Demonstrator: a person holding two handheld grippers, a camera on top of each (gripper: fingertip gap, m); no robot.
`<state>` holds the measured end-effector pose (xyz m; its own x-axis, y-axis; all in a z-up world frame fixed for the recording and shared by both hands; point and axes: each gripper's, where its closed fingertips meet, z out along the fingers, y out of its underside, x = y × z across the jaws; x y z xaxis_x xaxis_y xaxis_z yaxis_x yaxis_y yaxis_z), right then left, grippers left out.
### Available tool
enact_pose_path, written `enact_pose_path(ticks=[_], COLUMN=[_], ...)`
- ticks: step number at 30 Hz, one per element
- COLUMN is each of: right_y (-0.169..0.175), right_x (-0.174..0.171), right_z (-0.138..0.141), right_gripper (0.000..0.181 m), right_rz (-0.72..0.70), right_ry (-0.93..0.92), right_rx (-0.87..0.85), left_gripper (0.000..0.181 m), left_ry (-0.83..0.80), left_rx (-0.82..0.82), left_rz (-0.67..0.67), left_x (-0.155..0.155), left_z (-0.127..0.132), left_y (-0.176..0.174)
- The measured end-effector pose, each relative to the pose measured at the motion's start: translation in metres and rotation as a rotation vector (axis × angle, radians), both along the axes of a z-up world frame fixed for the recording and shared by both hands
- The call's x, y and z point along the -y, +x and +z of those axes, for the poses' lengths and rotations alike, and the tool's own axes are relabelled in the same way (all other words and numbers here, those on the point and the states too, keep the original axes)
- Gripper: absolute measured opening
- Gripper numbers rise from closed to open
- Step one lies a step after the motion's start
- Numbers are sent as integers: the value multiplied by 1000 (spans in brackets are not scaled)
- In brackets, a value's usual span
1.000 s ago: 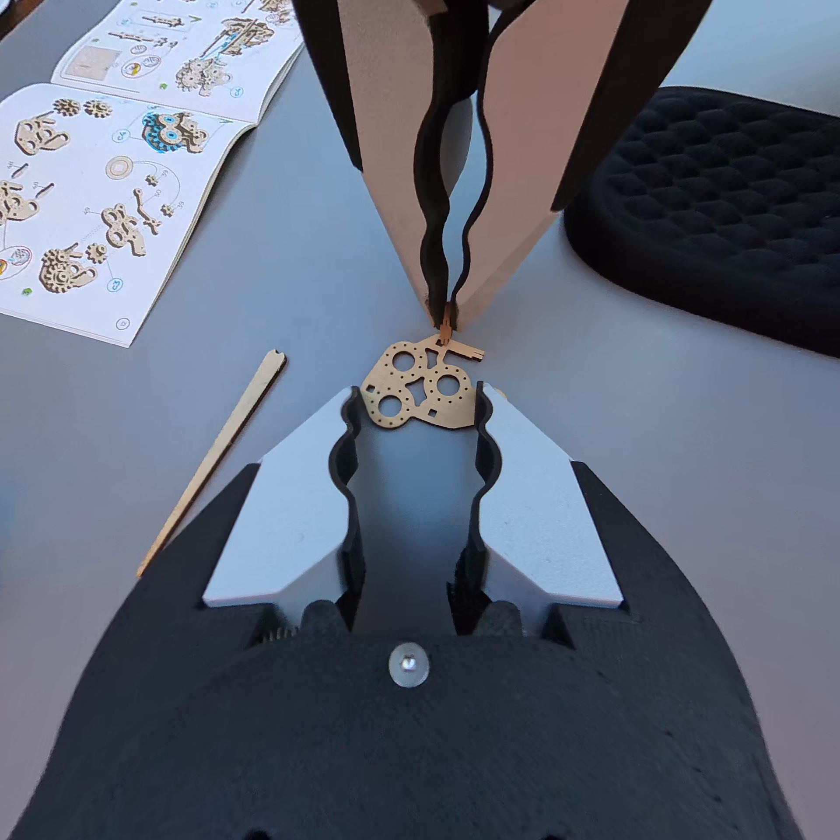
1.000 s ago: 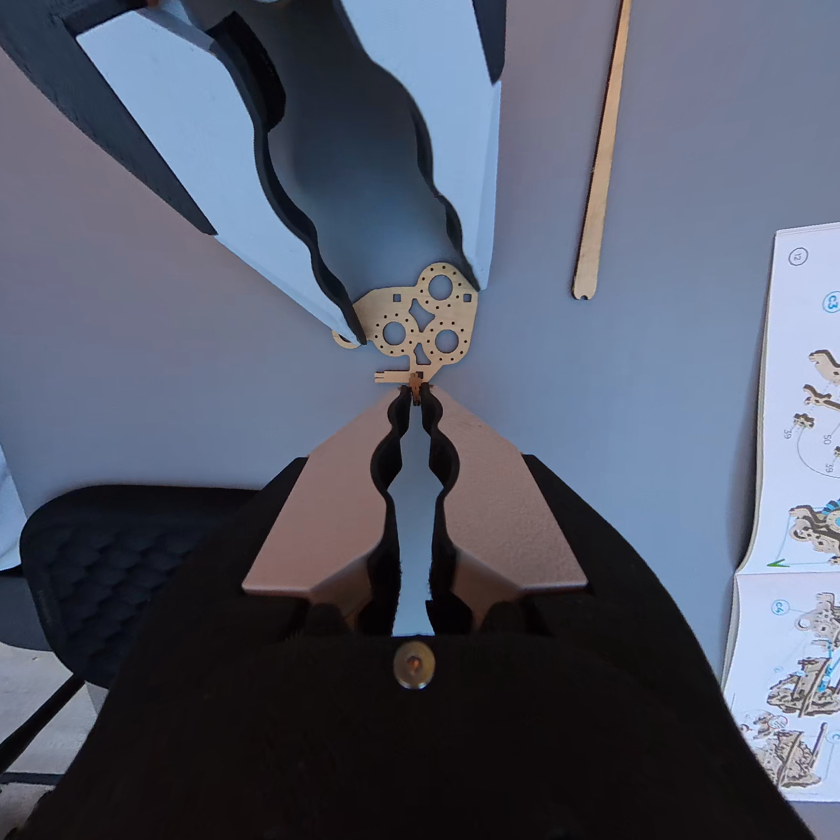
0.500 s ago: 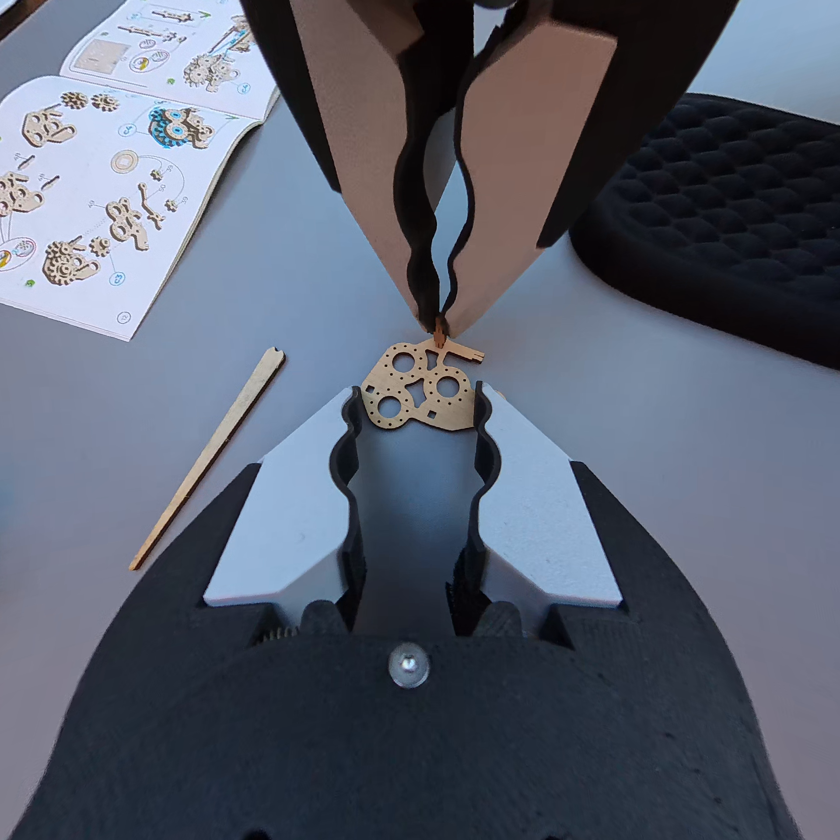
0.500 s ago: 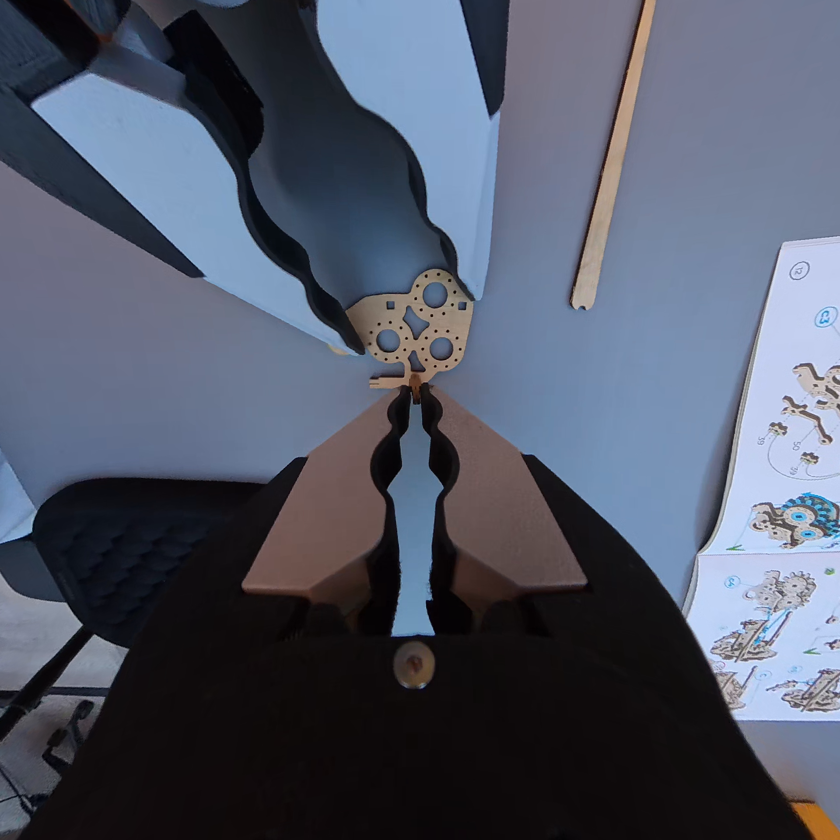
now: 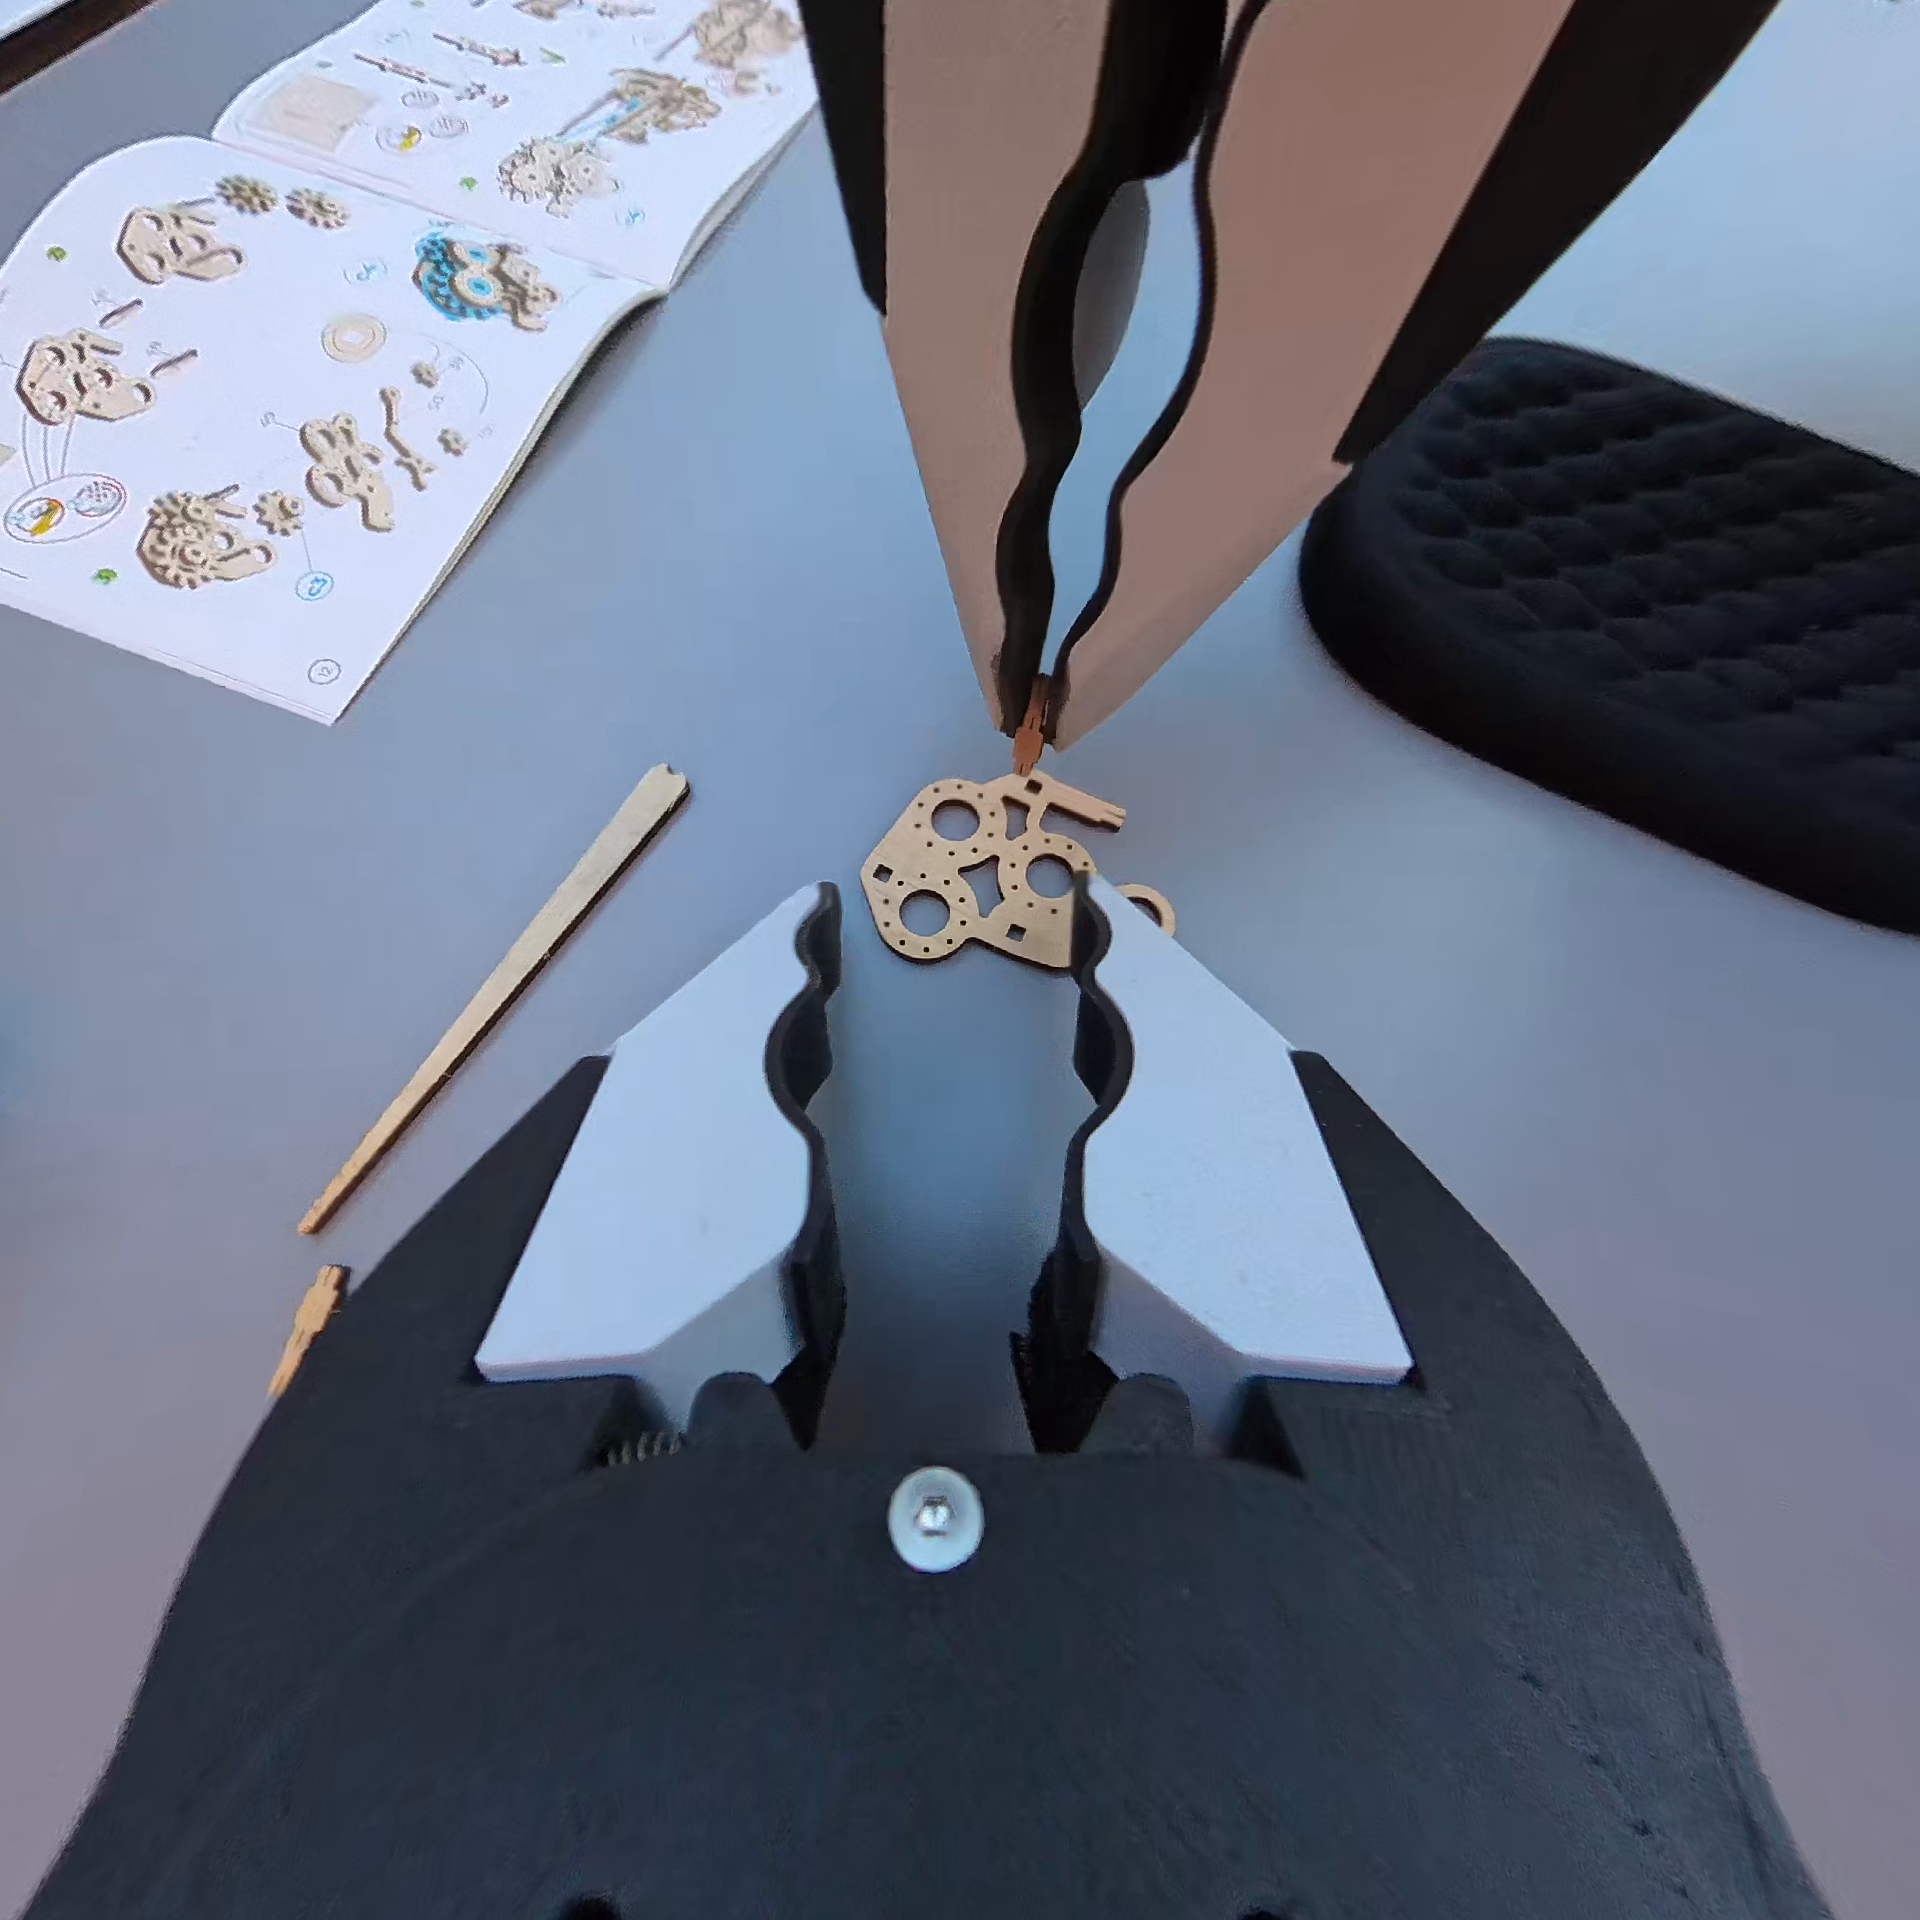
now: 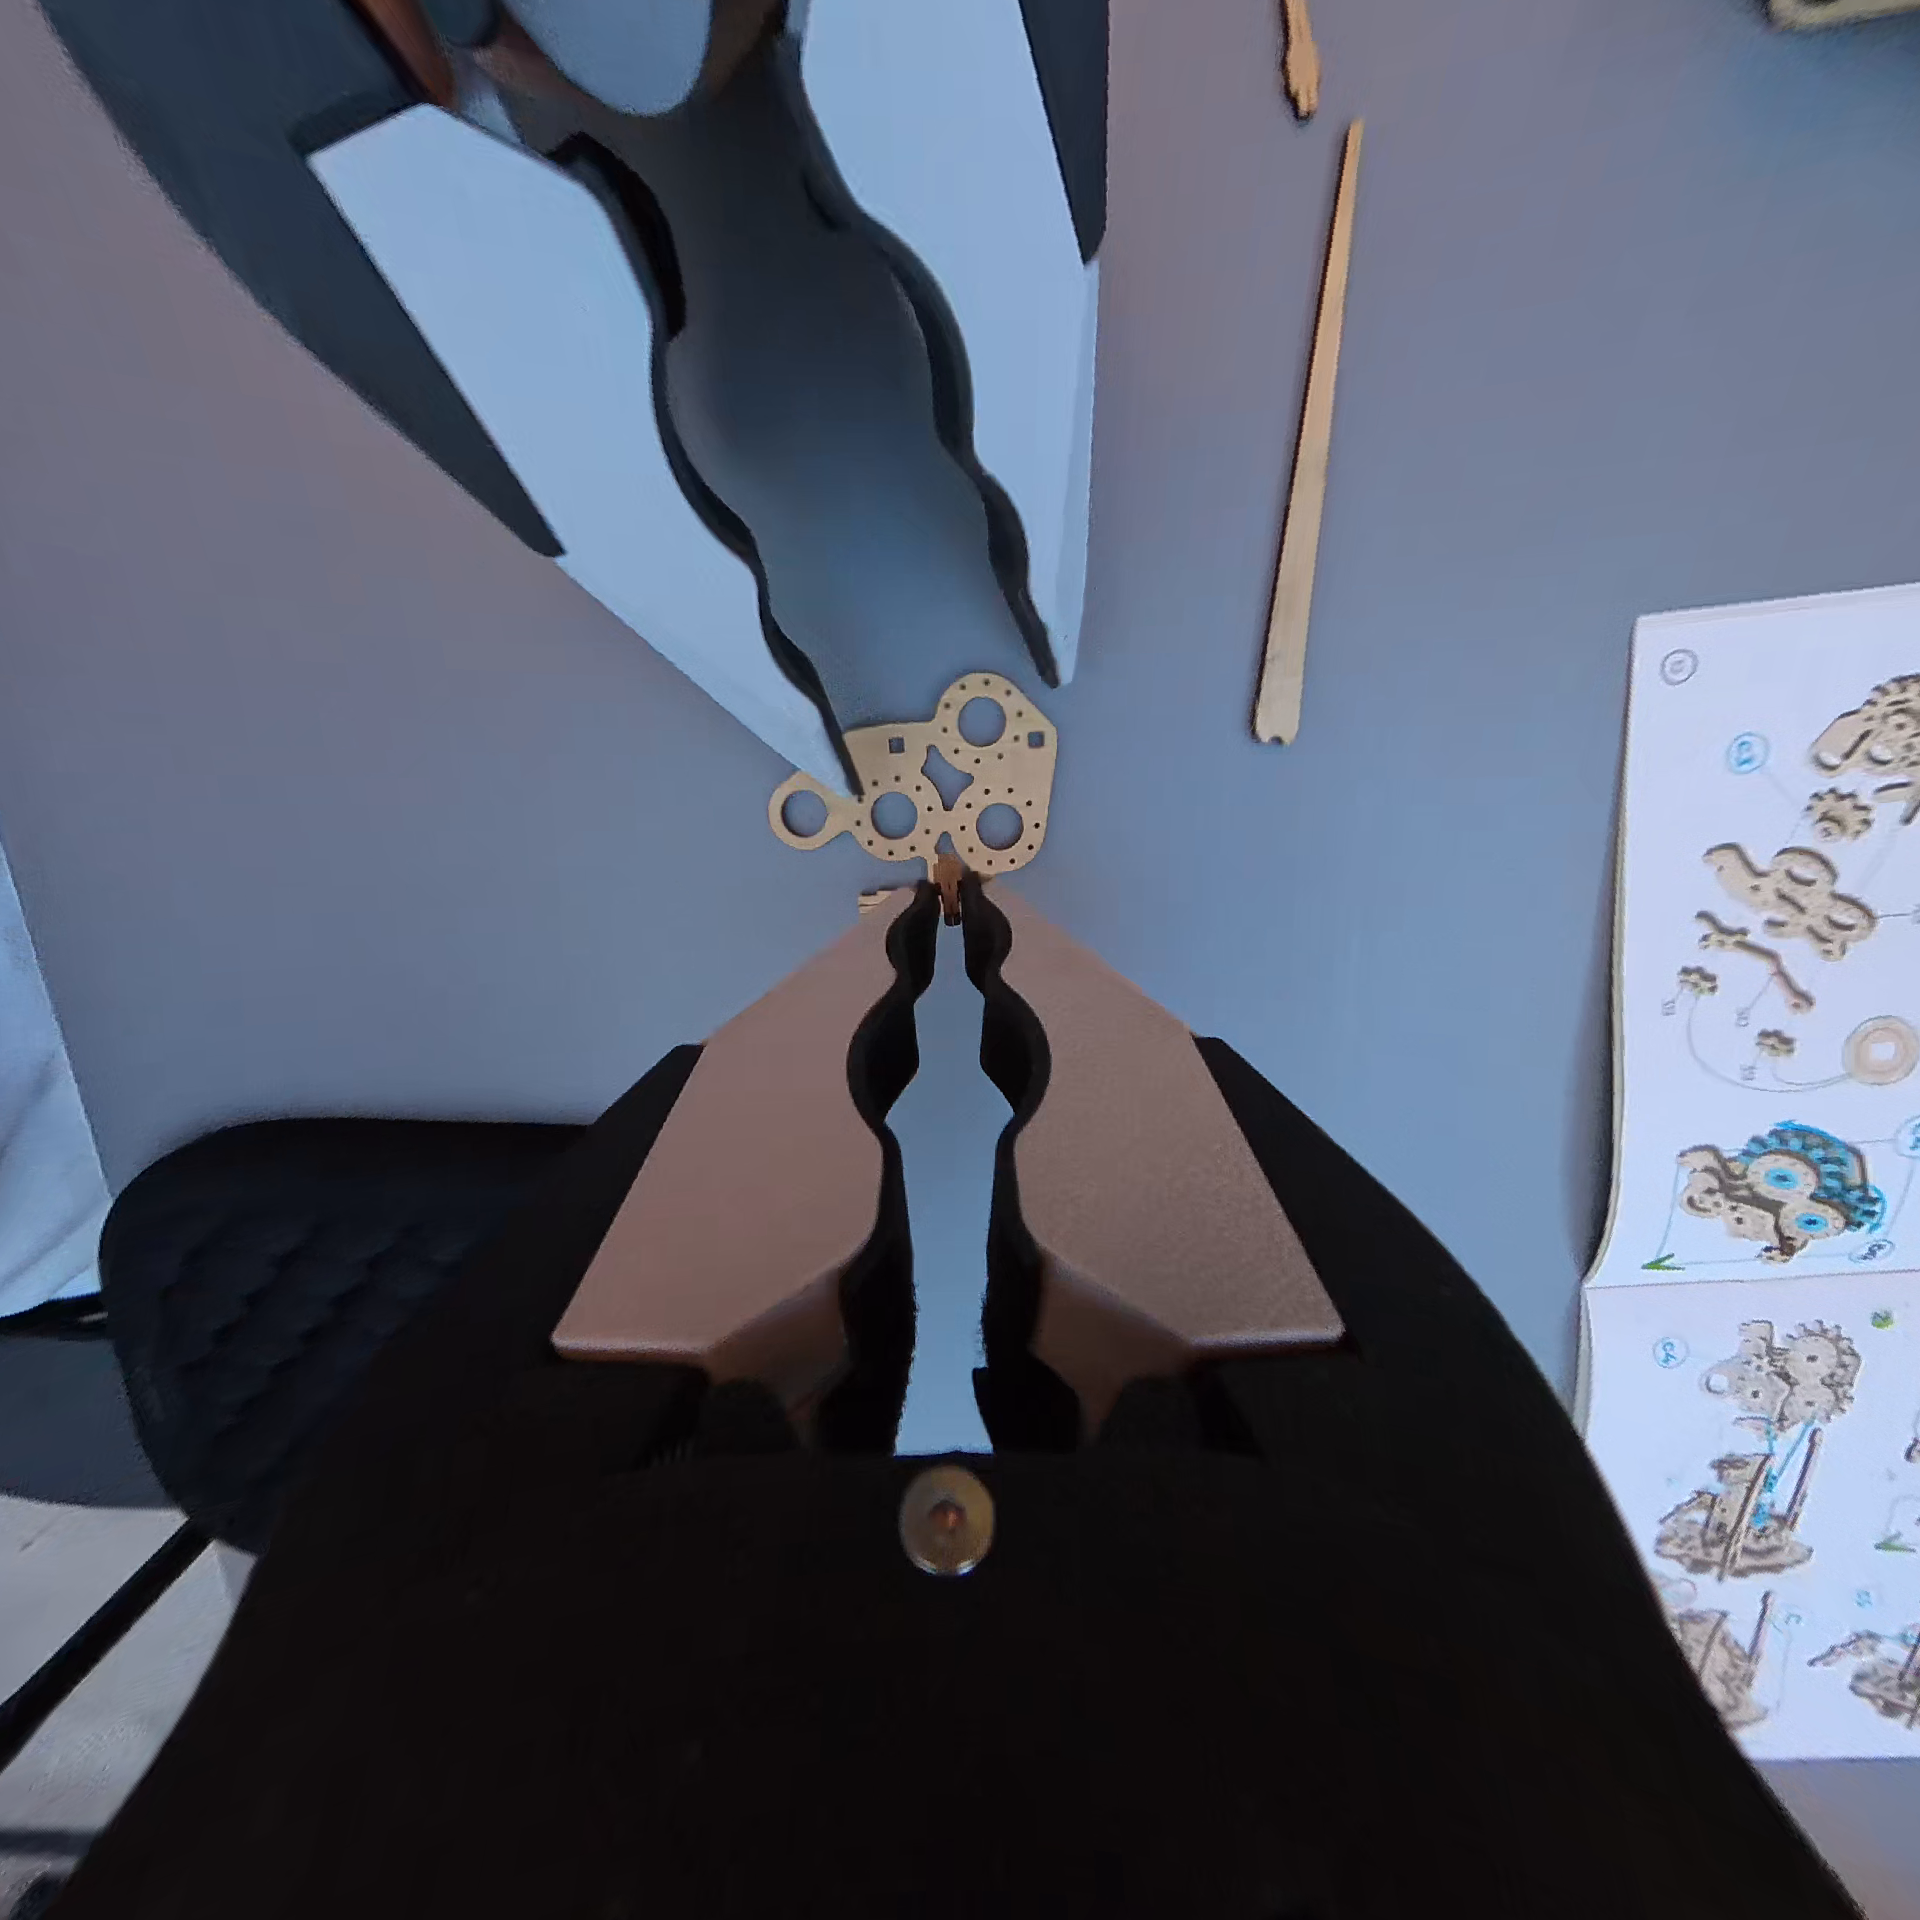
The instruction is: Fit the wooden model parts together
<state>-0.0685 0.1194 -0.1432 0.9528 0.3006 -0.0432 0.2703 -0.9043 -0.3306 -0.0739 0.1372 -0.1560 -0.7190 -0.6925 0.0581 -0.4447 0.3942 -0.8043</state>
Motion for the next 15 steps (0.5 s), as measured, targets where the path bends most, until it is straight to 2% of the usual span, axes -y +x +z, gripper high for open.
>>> enact_pose_path(ticks=[3,7,11,15], right_y=[-5,-15,-21,-24], right_x=[-3,-5,-3,-2], right_z=[19,37,44,44], right_gripper=[4,4,4,4], right_rz=[27,43,66,80], right_ry=[136,253,290,298], right_rx=[3,-9,-19,-26], left_gripper=[27,27,24,11], left_ry=[-105,-235,-217,-152], left_rx=[15,104,192,259], left_rz=[-15,-61,-128,-157], left_x=[2,10,18,21], left_z=[16,46,56,55], left_y=[-2,-4,-13,-16])
